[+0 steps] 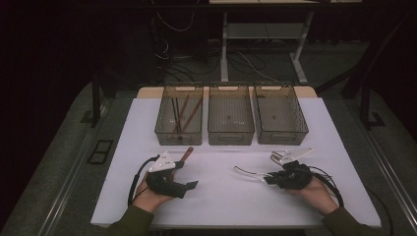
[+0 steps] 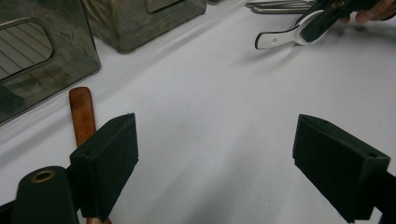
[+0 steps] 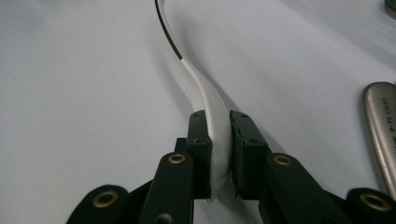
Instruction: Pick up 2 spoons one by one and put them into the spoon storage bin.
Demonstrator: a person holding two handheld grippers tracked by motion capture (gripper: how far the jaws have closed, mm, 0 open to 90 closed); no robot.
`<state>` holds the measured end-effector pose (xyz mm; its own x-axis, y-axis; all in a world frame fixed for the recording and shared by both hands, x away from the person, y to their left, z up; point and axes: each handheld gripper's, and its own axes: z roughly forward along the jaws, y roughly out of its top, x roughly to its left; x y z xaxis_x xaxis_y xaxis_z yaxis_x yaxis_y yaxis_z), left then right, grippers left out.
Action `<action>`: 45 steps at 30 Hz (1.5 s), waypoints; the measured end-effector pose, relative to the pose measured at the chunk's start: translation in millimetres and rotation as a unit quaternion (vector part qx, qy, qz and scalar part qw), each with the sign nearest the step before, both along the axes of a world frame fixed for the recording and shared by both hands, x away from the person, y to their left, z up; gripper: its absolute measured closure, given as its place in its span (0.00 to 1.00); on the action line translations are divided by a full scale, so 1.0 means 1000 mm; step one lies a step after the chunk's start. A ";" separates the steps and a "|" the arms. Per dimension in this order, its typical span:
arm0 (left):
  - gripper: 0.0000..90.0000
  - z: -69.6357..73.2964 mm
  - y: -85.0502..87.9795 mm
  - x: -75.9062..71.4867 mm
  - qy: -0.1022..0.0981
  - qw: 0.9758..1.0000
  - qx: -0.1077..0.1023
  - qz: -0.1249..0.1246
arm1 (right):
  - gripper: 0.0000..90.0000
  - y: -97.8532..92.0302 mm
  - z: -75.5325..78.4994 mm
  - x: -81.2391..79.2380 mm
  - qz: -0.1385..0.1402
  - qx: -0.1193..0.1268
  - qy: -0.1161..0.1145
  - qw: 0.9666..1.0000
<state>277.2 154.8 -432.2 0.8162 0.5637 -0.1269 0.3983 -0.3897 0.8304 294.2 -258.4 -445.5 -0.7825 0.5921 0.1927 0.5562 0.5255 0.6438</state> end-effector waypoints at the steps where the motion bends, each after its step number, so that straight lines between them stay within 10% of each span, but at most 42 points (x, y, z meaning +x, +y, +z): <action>1: 0.15 0.000 0.000 0.000 0.000 1.000 0.000 0.000 | 0.88 0.000 0.000 0.000 0.000 0.000 0.000 1.000; 45: 0.15 0.003 0.000 0.001 -0.004 1.000 -0.011 -0.002 | 0.88 0.005 0.039 0.028 -0.010 0.028 -0.063 0.998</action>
